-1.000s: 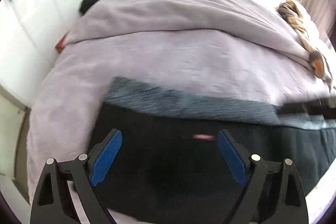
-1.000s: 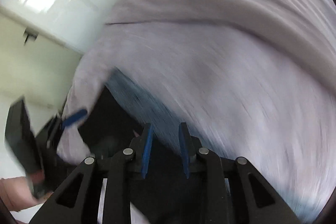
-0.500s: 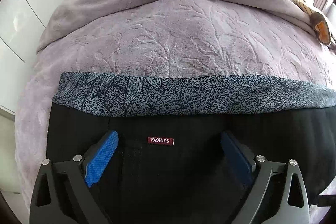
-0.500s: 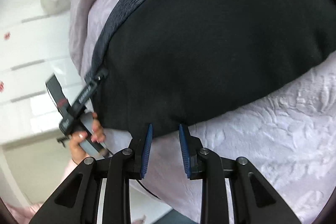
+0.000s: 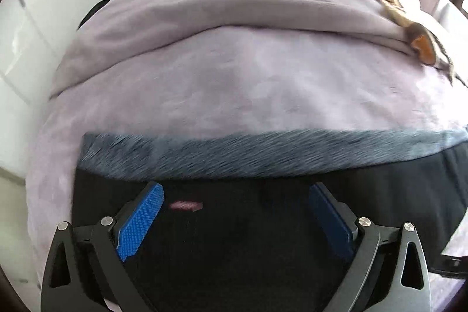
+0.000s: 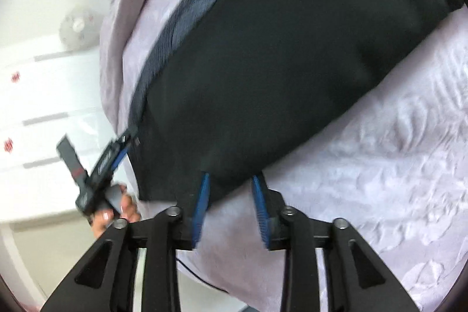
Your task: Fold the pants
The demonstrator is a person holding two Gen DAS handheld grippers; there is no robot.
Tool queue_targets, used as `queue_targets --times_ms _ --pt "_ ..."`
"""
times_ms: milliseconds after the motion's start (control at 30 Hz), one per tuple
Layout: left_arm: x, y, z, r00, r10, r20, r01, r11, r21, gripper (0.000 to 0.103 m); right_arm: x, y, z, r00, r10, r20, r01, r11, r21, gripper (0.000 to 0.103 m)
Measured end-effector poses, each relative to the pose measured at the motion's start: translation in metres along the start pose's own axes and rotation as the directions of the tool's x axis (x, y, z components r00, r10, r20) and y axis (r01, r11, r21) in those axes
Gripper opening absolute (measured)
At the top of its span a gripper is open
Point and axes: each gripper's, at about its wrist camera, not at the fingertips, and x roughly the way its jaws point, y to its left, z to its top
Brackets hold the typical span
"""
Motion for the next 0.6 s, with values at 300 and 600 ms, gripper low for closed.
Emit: queue_targets --times_ms 300,600 --pt "0.050 -0.031 0.008 0.995 0.088 -0.040 -0.085 0.994 0.075 0.103 -0.015 0.023 0.008 0.994 -0.040 0.101 0.051 0.993 -0.110 0.010" --pt "-0.013 -0.028 -0.019 0.997 0.054 -0.055 -0.047 0.991 0.123 0.103 -0.029 0.007 -0.011 0.993 -0.117 0.027 0.120 0.984 -0.129 0.019"
